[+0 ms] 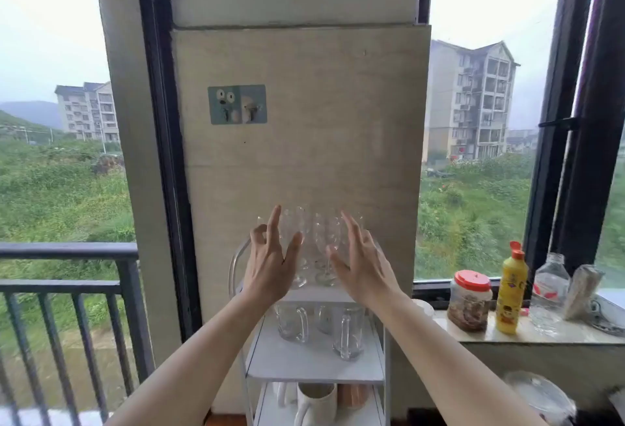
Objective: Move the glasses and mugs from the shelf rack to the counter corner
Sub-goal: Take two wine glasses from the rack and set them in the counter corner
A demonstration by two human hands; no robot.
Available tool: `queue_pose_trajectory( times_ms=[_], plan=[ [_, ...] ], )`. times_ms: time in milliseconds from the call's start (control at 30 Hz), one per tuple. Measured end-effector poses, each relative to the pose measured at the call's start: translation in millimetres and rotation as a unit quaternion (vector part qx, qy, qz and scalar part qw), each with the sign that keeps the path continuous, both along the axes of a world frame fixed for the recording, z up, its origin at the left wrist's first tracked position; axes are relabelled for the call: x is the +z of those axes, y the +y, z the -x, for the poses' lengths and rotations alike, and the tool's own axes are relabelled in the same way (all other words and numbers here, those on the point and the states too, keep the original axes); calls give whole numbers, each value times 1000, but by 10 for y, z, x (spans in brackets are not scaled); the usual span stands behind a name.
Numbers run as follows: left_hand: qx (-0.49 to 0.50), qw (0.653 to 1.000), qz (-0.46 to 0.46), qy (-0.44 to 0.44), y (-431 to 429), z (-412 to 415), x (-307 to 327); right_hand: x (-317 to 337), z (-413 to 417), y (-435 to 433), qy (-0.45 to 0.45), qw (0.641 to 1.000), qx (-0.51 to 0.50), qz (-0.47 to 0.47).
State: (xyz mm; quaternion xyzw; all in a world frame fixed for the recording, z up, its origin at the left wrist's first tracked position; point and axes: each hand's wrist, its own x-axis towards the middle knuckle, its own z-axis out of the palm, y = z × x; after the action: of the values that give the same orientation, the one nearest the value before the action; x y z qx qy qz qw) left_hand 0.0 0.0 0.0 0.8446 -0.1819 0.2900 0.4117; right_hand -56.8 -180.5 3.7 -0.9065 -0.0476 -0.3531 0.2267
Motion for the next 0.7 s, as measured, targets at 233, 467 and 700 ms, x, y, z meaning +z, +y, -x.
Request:
queue_pose_trajectory(
  times_ms=[233, 467, 700],
  plan=[
    [-49, 996, 27, -64, -30, -290, -130, -160, -366, 76, 10, 999, -42, 24],
    [-109, 980, 148, -82, -56, -233, -93, -172, -419, 113, -32, 999, -16, -39],
    [-112, 959, 248, -74, -45, -34, -21, -90, -133, 15, -136, 988, 21, -73]
  ],
)
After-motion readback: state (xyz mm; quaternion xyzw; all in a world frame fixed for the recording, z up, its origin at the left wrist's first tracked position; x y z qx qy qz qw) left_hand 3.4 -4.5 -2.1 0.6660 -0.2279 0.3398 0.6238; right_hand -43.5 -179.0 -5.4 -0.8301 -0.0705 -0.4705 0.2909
